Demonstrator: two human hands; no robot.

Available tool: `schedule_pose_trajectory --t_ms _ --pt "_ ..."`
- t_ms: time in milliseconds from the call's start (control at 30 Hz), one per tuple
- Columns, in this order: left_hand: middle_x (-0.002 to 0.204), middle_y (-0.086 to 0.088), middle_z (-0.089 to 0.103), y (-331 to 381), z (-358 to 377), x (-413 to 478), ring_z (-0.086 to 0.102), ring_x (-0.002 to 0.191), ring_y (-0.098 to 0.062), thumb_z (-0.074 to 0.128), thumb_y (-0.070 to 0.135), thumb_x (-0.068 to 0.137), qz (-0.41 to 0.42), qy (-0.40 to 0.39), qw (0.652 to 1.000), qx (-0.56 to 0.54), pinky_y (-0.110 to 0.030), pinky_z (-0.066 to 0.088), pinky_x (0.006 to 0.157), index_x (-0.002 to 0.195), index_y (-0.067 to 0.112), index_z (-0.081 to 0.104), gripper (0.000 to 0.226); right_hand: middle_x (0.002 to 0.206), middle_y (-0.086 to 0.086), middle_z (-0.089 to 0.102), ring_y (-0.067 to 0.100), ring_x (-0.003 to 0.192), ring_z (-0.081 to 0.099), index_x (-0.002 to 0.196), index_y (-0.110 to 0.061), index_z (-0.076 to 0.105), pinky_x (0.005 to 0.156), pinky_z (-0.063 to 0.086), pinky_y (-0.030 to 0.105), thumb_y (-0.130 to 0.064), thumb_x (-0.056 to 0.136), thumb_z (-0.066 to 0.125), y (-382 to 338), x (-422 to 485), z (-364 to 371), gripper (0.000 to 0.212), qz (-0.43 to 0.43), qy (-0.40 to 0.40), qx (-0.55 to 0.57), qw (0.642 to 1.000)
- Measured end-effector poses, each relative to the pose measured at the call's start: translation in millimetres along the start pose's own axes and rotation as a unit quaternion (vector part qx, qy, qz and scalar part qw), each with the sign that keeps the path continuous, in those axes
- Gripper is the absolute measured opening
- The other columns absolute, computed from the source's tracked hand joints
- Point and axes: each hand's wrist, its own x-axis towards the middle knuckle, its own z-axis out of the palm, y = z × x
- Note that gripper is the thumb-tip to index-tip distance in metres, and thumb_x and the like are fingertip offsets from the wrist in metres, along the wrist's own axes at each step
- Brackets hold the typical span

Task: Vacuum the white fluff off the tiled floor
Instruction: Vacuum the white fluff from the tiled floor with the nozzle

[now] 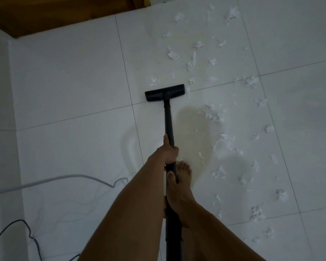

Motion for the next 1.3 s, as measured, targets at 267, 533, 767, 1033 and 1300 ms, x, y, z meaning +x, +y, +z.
schedule_pose_trajectory --t_ms 267,533,767,1033,1300 --pt "0.132 -0.021 0.064 49 -55 23 0.067 0.110 -0.036 0.036 0.037 0.110 -0.003 0.003 1.000 -0.012 -0.050 0.057 0.100 0.160 0.039 -0.024 0.079 0.154 0.005 0.036 0.024 0.144 0.023 0.145 -0.022 0.046 0.120 0.014 0.044 -0.079 0.081 0.000 28 136 11 0.097 -0.003 0.121 -0.203 0.972" --pt "0.141 -0.021 0.059 70 -93 40 0.065 0.117 -0.037 0.037 0.038 0.109 0.004 0.012 1.000 -0.009 -0.052 0.051 0.109 0.161 0.040 -0.023 0.079 0.138 0.022 0.052 0.020 0.117 0.058 0.147 -0.018 0.037 0.037 0.037 0.005 -0.033 0.110 0.025 -137 40 26 0.041 0.070 0.069 -0.054 0.994" --pt "0.145 -0.022 0.056 82 -127 53 0.065 0.116 -0.039 0.037 0.037 0.111 0.015 0.020 1.000 0.007 -0.050 0.052 0.107 0.162 0.038 -0.021 0.077 0.136 -0.010 0.053 0.011 0.117 0.048 0.140 -0.050 0.027 0.075 0.029 -0.009 -0.055 0.105 0.030 -61 149 15 0.035 0.032 0.157 0.043 0.986" --pt "0.136 -0.022 0.061 89 -155 75 0.066 0.109 -0.036 0.037 0.036 0.110 0.028 0.023 0.999 0.011 -0.048 0.054 0.102 0.162 0.039 -0.021 0.078 0.086 -0.005 0.066 0.008 0.054 0.065 0.150 -0.035 0.032 0.031 0.035 0.001 -0.048 0.106 0.026 -126 133 49 0.045 0.021 0.125 -0.087 0.988" --pt "0.132 -0.022 0.064 105 -183 100 0.067 0.111 -0.036 0.037 0.038 0.108 0.037 0.012 0.999 0.015 -0.050 0.056 0.101 0.160 0.042 -0.023 0.080 0.064 0.009 0.056 0.011 0.031 0.050 0.114 -0.022 0.051 0.038 0.044 0.018 -0.049 0.104 0.033 -152 158 57 0.034 0.046 0.092 0.019 0.995"
